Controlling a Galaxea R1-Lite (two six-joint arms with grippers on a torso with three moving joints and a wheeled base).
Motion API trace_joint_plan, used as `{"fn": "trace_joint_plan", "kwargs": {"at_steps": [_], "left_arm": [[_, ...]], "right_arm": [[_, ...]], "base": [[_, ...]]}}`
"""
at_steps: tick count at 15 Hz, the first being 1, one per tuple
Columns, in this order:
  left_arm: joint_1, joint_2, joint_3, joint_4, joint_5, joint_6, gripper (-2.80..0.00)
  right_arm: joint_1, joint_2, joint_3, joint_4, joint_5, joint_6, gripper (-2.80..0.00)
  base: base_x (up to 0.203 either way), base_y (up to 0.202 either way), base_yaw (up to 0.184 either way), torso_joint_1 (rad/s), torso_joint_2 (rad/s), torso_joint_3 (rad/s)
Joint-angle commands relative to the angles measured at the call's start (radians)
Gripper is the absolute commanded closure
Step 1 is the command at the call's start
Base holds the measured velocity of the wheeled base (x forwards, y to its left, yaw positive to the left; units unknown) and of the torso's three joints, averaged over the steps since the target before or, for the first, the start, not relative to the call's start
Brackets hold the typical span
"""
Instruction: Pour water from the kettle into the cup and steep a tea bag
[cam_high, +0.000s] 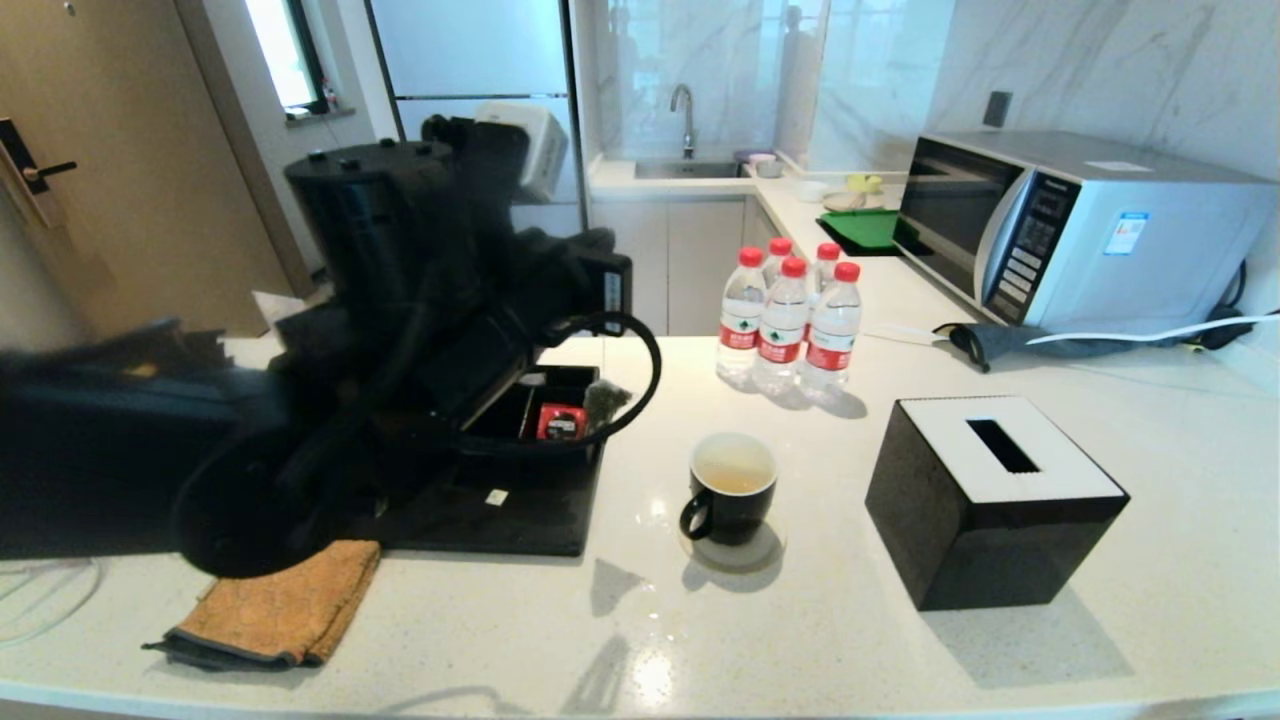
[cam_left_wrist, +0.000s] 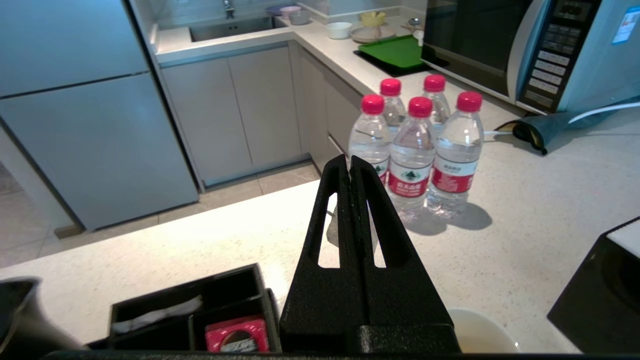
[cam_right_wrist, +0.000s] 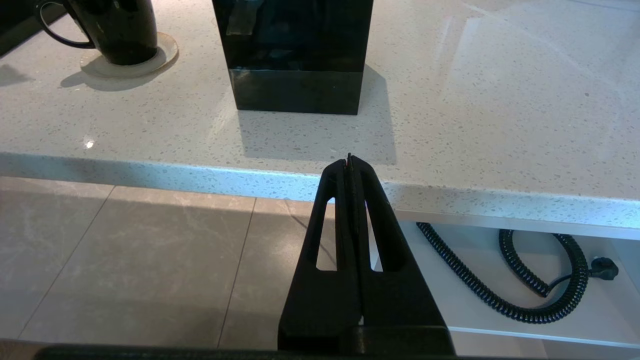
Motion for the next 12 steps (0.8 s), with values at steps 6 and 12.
{"fn": "trace_joint_plan", "kwargs": {"at_steps": [6, 12], "left_arm": [[-0.031, 0.15, -0.135, 0.018, 0.001, 0.001, 0.0], [-0.062, 0.23, -0.224, 0.024, 0.001, 0.0, 0.0]], "right_arm": [[0.0, 0.001, 0.0, 0.001, 0.001, -0.001, 0.0], [0.0, 0.001, 0.0, 0.001, 0.001, -0.001, 0.0]], "base": [[0.0, 0.0, 0.0, 0.0, 0.0, 0.0], [0.0, 0.0, 0.0, 0.0, 0.0, 0.0]]}}
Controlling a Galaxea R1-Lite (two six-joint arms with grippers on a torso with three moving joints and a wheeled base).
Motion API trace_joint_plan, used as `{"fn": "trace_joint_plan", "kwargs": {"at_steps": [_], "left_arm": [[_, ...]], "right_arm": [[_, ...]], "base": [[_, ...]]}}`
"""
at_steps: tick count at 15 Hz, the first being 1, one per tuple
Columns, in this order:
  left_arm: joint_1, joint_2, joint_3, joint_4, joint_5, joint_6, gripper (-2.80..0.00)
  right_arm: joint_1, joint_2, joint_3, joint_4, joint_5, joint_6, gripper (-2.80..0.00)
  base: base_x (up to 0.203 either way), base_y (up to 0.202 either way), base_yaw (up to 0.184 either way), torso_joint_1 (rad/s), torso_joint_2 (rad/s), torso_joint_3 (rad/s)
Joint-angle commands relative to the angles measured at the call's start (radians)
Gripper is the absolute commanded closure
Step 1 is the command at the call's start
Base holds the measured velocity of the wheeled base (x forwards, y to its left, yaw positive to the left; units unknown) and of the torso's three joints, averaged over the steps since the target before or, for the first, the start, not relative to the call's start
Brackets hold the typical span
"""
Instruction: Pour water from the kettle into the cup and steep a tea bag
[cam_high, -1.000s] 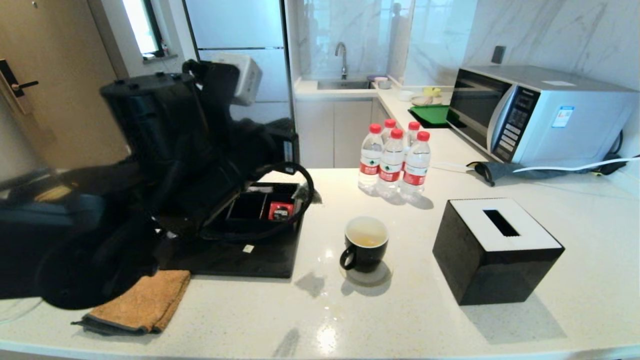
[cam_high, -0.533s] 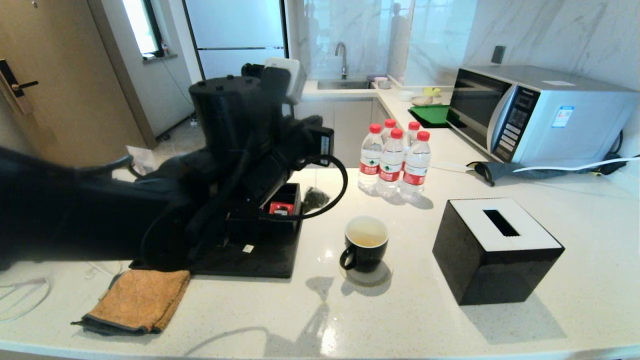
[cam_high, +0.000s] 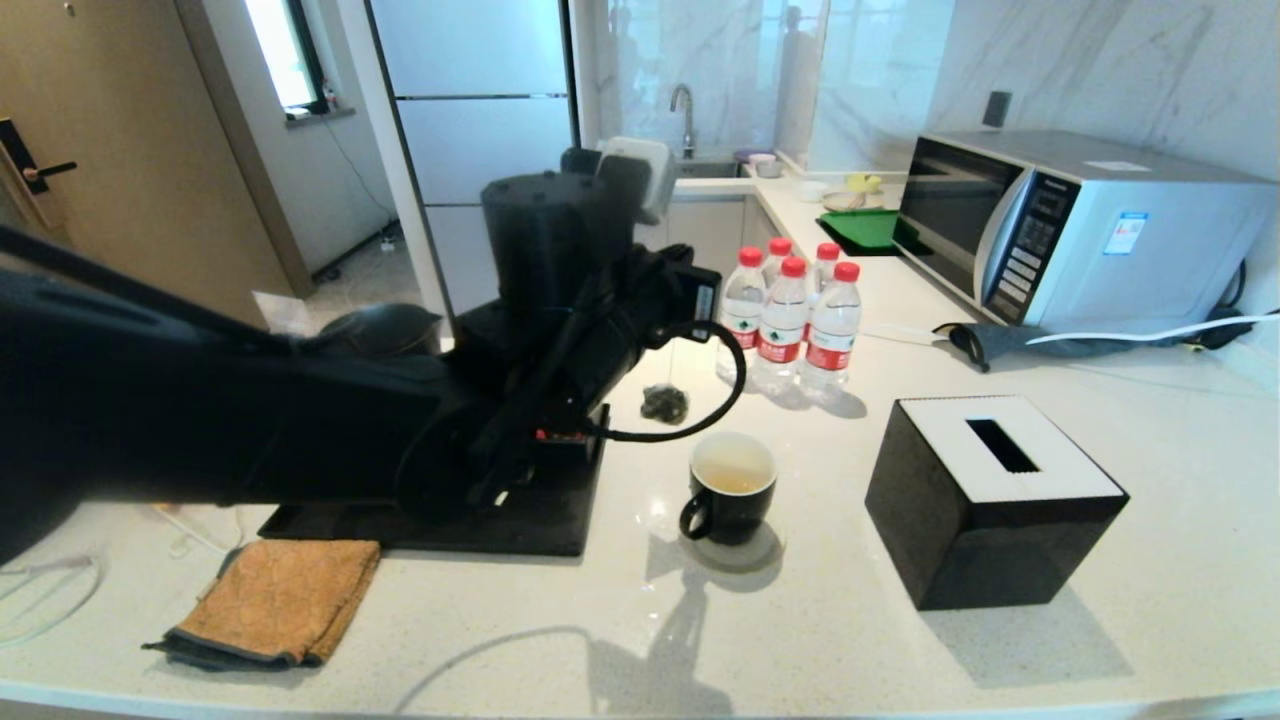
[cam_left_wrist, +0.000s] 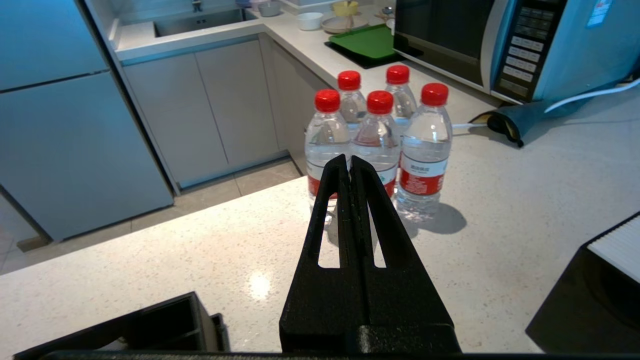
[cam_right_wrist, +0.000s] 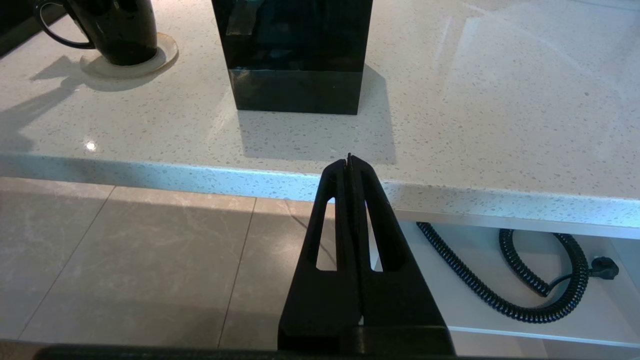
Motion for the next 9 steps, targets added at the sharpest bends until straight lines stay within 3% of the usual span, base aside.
{"fn": "trace_joint_plan", "kwargs": {"at_steps": [1, 9], "left_arm": [[-0.014, 0.034, -0.022, -0.004, 0.003, 0.001, 0.0], [-0.056, 0.05, -0.018, -0.005, 0.005, 0.0, 0.0]], "right_arm": [[0.0, 0.001, 0.0, 0.001, 0.001, -0.001, 0.0], [0.0, 0.001, 0.0, 0.001, 0.001, -0.001, 0.0]], "base": [[0.0, 0.0, 0.0, 0.0, 0.0, 0.0], [0.0, 0.0, 0.0, 0.0, 0.0, 0.0]]}}
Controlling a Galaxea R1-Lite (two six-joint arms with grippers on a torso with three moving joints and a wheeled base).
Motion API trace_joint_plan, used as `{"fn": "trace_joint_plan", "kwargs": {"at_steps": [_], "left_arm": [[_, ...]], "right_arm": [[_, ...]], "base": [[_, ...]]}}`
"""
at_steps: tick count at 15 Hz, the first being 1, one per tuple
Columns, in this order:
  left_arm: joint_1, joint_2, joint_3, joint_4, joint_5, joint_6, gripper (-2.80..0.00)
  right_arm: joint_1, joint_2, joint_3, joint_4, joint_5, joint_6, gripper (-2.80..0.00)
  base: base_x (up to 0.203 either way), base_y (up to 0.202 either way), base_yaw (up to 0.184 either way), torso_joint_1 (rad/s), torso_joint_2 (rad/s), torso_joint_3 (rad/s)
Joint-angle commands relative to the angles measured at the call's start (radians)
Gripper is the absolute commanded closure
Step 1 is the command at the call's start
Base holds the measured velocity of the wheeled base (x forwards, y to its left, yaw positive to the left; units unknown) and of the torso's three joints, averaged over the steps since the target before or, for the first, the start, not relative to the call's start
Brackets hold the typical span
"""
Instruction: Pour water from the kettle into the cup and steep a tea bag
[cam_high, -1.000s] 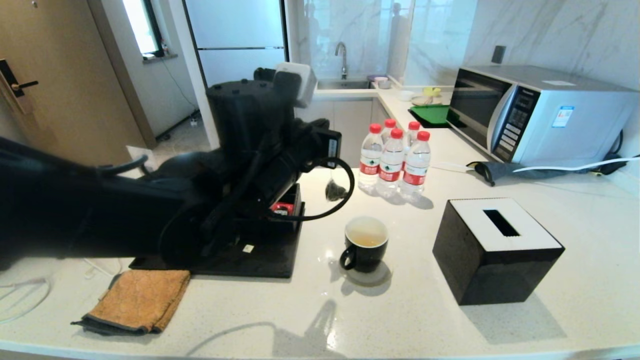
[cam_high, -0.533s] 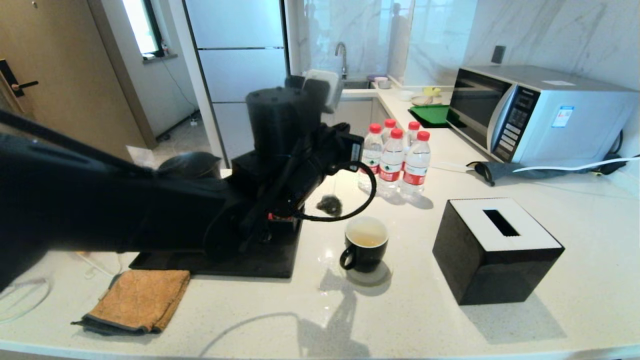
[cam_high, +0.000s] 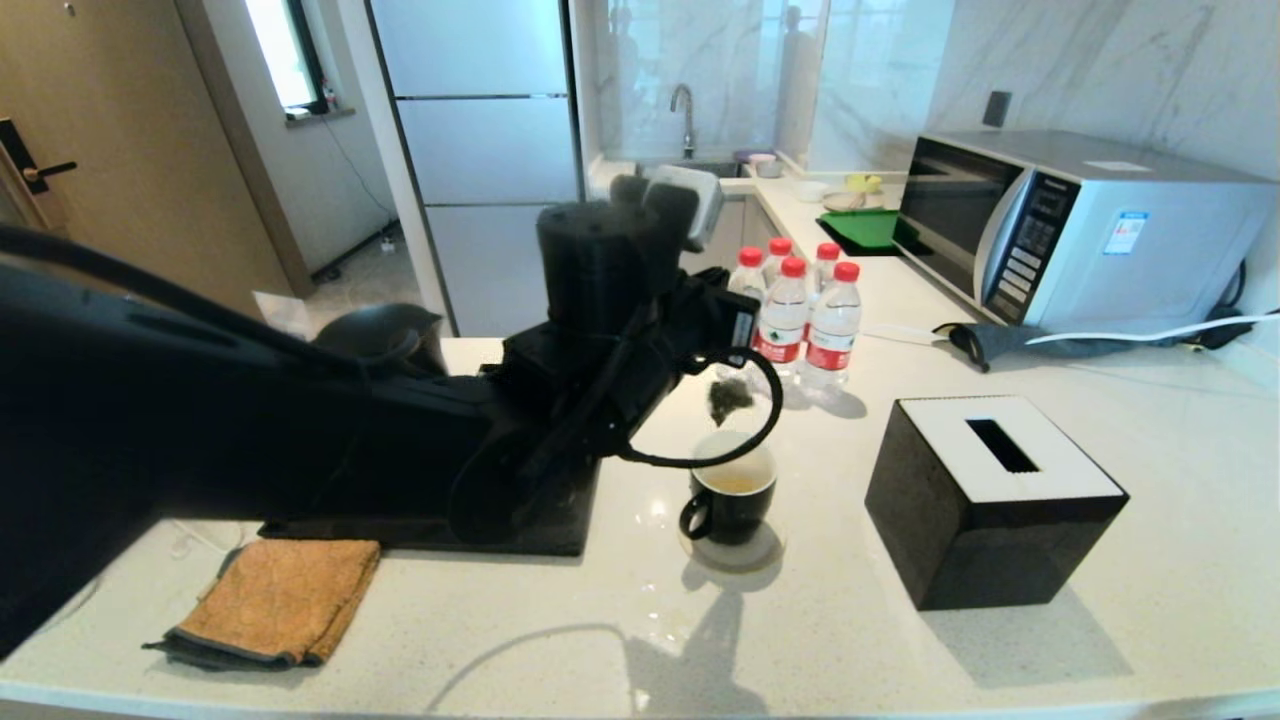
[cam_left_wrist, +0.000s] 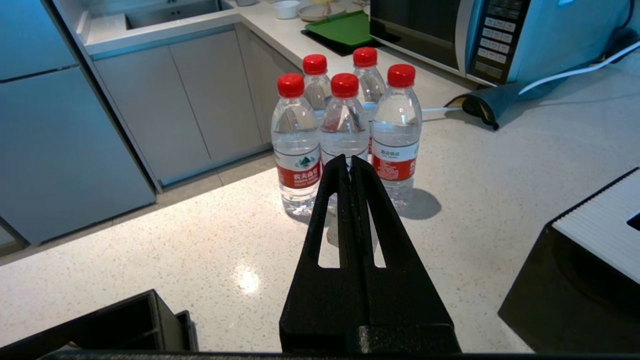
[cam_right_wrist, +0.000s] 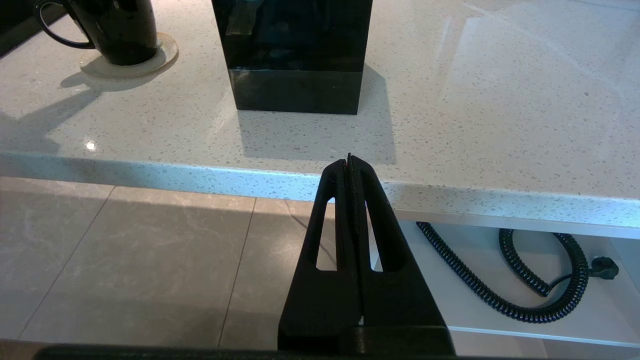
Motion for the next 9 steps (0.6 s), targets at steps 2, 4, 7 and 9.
{"fn": "trace_joint_plan", "kwargs": {"at_steps": [2, 4, 7, 9], "left_arm": [[-0.013, 0.006, 0.0, -0.004, 0.012, 0.001, 0.0], [-0.017, 0.008, 0.0, -0.004, 0.014, 0.0, 0.0], [-0.02, 0.011, 0.003, -0.005, 0.017, 0.0, 0.0], [-0.027, 0.011, 0.004, -0.005, 0.017, 0.0, 0.0]], "right_arm": [[0.0, 0.001, 0.0, 0.001, 0.001, -0.001, 0.0], [0.0, 0.001, 0.0, 0.001, 0.001, -0.001, 0.0], [0.0, 0.001, 0.0, 0.001, 0.001, -0.001, 0.0], [0.0, 0.001, 0.0, 0.001, 0.001, -0.001, 0.0]], "base": [[0.0, 0.0, 0.0, 0.0, 0.0, 0.0], [0.0, 0.0, 0.0, 0.0, 0.0, 0.0], [0.0, 0.0, 0.0, 0.0, 0.0, 0.0], [0.0, 0.0, 0.0, 0.0, 0.0, 0.0]]}}
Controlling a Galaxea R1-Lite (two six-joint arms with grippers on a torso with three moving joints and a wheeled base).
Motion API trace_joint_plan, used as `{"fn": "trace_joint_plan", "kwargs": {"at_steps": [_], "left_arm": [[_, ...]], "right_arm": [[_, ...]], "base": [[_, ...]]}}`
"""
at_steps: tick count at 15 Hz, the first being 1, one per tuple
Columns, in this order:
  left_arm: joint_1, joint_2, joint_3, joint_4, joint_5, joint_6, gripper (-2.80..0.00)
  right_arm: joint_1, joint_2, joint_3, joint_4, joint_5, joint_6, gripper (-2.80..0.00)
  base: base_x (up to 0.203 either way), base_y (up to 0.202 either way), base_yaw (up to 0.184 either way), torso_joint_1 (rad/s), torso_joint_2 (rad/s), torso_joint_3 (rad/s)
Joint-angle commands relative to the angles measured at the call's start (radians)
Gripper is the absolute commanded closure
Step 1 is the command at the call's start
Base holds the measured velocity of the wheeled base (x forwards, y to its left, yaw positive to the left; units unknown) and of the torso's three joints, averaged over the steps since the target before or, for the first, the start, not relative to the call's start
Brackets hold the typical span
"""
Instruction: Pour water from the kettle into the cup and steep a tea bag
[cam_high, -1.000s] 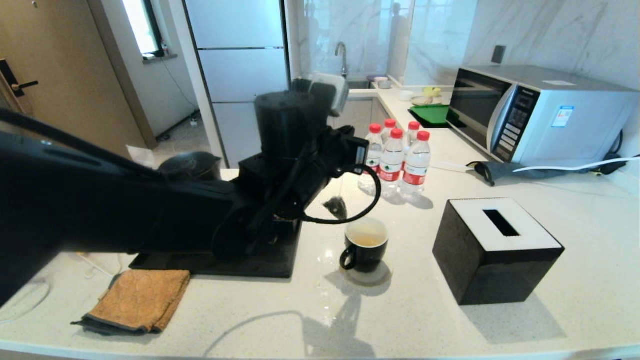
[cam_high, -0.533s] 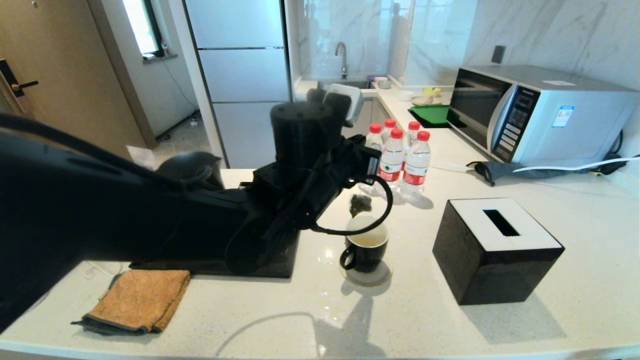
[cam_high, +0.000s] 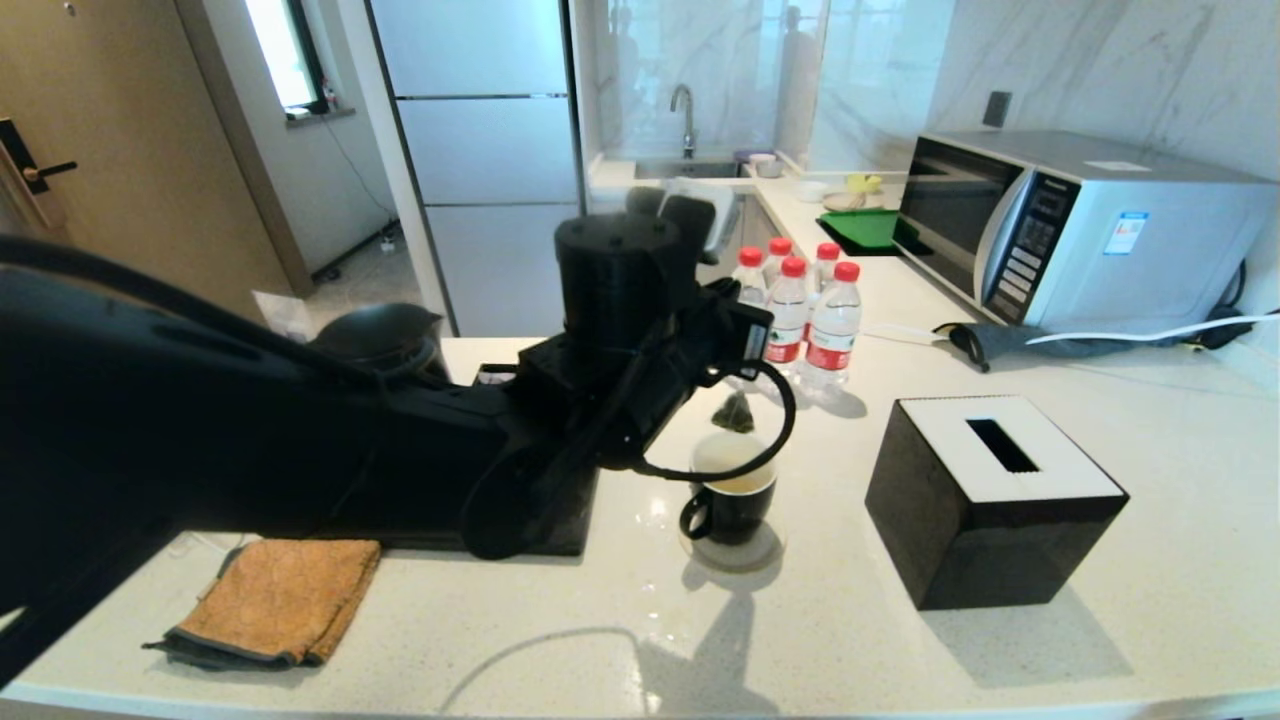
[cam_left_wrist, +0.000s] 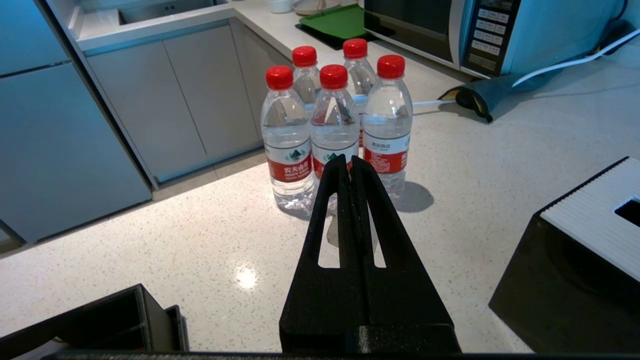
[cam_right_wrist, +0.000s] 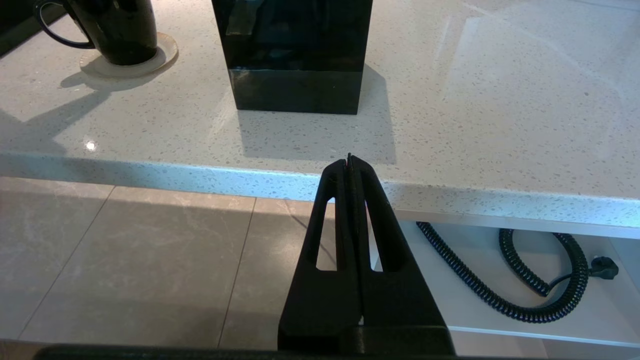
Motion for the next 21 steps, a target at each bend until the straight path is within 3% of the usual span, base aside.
{"fn": "trace_joint_plan", "kwargs": {"at_steps": [1, 5, 21], "left_arm": [[-0.007, 0.0, 0.004, -0.005, 0.002, -0.001, 0.0], [-0.03, 0.006, 0.011, -0.007, 0.051, 0.0, 0.0], [-0.065, -0.015, 0.09, -0.019, 0.096, -0.006, 0.0]], "right_arm": [[0.0, 0.001, 0.0, 0.001, 0.001, -0.001, 0.0], [0.0, 0.001, 0.0, 0.001, 0.001, -0.001, 0.0], [0.0, 0.001, 0.0, 0.001, 0.001, -0.001, 0.0]], "base": [[0.0, 0.0, 0.0, 0.0, 0.0, 0.0], [0.0, 0.0, 0.0, 0.0, 0.0, 0.0], [0.0, 0.0, 0.0, 0.0, 0.0, 0.0]]}}
